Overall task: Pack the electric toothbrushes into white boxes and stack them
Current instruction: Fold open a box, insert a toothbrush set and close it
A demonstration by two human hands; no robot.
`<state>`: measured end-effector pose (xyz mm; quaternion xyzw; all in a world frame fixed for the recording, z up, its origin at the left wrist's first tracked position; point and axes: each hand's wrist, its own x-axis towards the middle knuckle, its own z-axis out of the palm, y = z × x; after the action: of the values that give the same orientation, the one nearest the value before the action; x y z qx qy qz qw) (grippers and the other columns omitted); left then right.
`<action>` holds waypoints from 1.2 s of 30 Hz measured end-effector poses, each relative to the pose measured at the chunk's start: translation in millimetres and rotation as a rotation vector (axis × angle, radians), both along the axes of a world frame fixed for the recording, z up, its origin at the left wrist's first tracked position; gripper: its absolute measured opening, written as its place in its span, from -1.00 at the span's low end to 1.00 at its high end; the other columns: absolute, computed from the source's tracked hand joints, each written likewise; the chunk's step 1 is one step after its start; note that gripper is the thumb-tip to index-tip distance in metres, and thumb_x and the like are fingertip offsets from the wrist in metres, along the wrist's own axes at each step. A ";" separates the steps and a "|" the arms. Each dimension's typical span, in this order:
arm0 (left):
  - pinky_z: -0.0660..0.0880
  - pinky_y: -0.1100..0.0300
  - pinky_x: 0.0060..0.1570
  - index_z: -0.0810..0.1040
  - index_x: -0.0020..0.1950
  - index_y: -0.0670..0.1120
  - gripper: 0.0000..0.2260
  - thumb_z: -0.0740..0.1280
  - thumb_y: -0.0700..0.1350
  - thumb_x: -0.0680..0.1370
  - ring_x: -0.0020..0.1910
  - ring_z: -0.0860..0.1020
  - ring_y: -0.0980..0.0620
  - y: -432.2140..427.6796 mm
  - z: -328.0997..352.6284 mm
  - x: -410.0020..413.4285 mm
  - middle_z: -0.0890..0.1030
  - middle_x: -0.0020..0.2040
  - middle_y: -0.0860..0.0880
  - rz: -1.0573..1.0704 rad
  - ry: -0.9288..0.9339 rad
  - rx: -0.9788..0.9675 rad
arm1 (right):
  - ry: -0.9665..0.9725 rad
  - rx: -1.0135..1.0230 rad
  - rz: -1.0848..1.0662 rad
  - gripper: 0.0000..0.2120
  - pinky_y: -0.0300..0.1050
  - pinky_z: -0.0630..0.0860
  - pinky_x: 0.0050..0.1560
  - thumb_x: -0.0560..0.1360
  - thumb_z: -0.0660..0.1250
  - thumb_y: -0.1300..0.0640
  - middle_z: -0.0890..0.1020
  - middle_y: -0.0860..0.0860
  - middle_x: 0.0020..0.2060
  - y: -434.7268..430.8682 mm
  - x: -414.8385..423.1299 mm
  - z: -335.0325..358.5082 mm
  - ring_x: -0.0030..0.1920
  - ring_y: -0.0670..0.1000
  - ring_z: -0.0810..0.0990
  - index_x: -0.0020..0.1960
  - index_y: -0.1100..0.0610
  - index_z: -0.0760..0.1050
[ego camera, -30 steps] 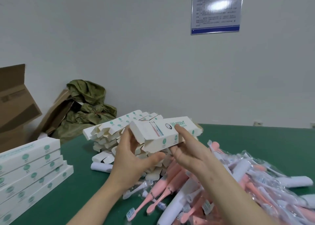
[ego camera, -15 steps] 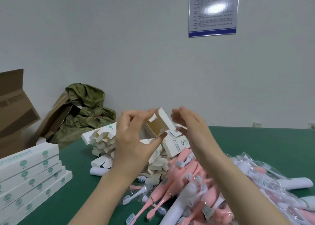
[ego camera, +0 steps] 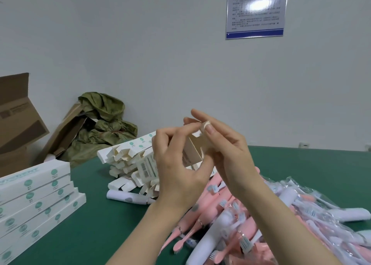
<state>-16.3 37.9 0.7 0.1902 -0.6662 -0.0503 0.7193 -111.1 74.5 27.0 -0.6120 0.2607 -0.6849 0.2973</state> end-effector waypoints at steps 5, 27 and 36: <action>0.42 0.32 -0.15 0.50 0.01 0.15 -0.77 0.32 0.05 0.36 -0.16 0.46 0.08 0.3 -0.7 -6.8 0.38 -0.07 0.06 -0.049 0.046 0.089 | 0.028 0.035 -0.144 -0.79 -0.21 0.51 0.18 0.57 0.21 0.13 0.66 -0.07 0.08 -5.1 6.6 -7.3 0.14 -0.13 0.59 0.13 0.01 0.57; 0.36 0.46 0.04 0.44 0.15 0.19 -0.44 0.55 -0.09 0.24 0.09 0.45 0.29 -14.6 -23.2 18.4 0.52 0.06 0.26 -0.011 -0.081 0.176 | 0.240 -0.102 -0.426 -0.68 -0.30 0.47 0.14 0.52 0.17 0.00 0.60 -0.24 0.13 -16.7 14.9 -32.0 0.16 -0.26 0.53 0.25 -0.19 0.46; 0.39 0.42 0.11 0.52 0.23 0.00 -0.50 0.51 -0.13 0.31 0.07 0.45 0.27 -4.6 -21.8 19.8 0.48 0.05 0.25 0.050 0.004 0.122 | 0.535 -0.289 -0.649 -0.61 -0.48 0.31 0.17 0.62 0.08 0.05 0.48 -0.13 0.17 -19.0 13.3 -35.8 0.24 -0.14 0.43 0.39 0.16 0.39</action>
<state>3.5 33.3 -21.1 0.2500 -0.6555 -0.0733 0.7089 -97.8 55.5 -8.8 -0.6896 0.4086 -0.5896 -0.0994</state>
